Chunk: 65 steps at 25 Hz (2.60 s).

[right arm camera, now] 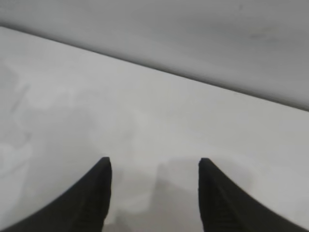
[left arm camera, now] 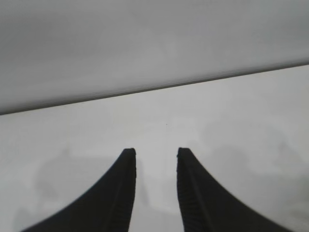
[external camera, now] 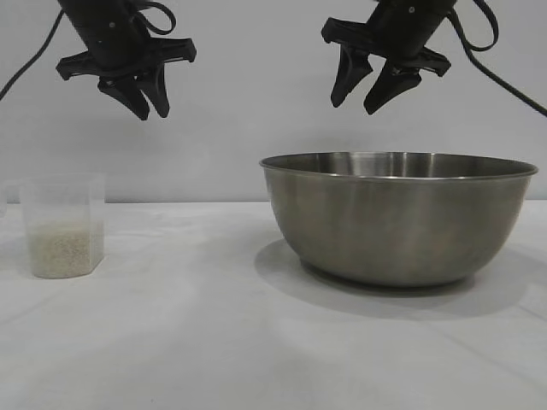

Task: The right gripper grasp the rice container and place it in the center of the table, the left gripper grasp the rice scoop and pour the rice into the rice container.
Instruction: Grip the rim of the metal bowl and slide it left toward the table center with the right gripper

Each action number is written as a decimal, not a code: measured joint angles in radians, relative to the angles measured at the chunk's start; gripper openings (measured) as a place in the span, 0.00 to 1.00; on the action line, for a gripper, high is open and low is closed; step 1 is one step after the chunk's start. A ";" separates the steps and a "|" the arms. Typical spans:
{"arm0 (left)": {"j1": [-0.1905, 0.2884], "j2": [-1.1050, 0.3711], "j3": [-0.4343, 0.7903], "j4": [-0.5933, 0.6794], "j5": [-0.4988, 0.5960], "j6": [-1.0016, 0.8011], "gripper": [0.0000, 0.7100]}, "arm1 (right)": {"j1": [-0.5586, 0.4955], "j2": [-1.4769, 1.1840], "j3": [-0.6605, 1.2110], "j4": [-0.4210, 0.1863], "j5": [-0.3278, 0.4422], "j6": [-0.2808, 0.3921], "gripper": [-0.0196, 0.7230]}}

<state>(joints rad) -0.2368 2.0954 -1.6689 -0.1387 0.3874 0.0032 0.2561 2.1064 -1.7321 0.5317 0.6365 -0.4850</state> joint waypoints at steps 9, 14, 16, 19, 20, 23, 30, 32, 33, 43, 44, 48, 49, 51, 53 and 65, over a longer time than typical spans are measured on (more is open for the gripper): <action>0.000 -0.003 0.000 0.000 0.002 0.015 0.25 | -0.126 -0.142 0.000 -0.002 0.336 0.029 0.55; 0.000 -0.003 0.000 0.000 0.002 0.020 0.25 | -0.227 -0.173 -0.002 -0.054 0.568 0.059 0.55; -0.001 -0.003 0.000 0.000 0.002 0.020 0.25 | -0.249 -0.173 0.002 -0.076 0.587 0.082 0.55; -0.001 -0.005 0.000 0.000 0.013 0.020 0.25 | -0.253 -0.173 0.004 -0.115 0.594 0.108 0.55; -0.001 -0.007 0.000 0.000 0.020 0.020 0.25 | -0.253 -0.173 0.008 -0.115 0.594 0.113 0.55; -0.001 -0.021 0.000 0.000 0.027 0.020 0.25 | -0.249 -0.178 0.054 -0.123 0.594 0.121 0.55; -0.001 -0.031 -0.003 0.000 0.025 0.020 0.25 | -0.231 -0.178 0.235 -0.136 0.590 0.125 0.55; -0.001 -0.031 -0.003 0.000 0.025 0.022 0.25 | -0.222 -0.178 0.258 -0.138 0.588 0.125 0.55; -0.001 -0.031 -0.003 0.000 0.025 0.022 0.25 | -0.217 -0.178 0.269 -0.138 0.588 0.125 0.55; -0.001 -0.031 -0.003 0.000 0.025 0.022 0.25 | -0.197 -0.097 0.276 -0.138 0.544 0.126 0.32; -0.001 -0.031 -0.003 0.000 0.025 0.022 0.25 | -0.197 -0.091 0.276 -0.136 0.541 0.126 0.25; -0.001 -0.031 -0.003 0.000 0.025 0.022 0.25 | -0.195 -0.070 0.276 -0.100 0.536 0.128 0.03; -0.001 -0.031 -0.003 0.000 0.025 0.022 0.25 | -0.191 -0.068 0.276 -0.094 0.532 0.128 0.03; -0.001 -0.031 -0.003 0.000 0.025 0.022 0.25 | -0.173 -0.061 0.276 -0.087 0.517 0.128 0.03; -0.001 -0.031 -0.003 0.000 0.025 0.022 0.25 | -0.133 -0.057 0.276 -0.080 0.501 0.128 0.03; -0.001 -0.031 -0.003 0.000 0.024 0.022 0.25 | -0.009 -0.050 0.276 -0.028 0.449 0.128 0.10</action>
<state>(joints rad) -0.2374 2.0641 -1.6716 -0.1387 0.4114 0.0257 0.2475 2.0568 -1.4557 0.5040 1.0852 -0.3567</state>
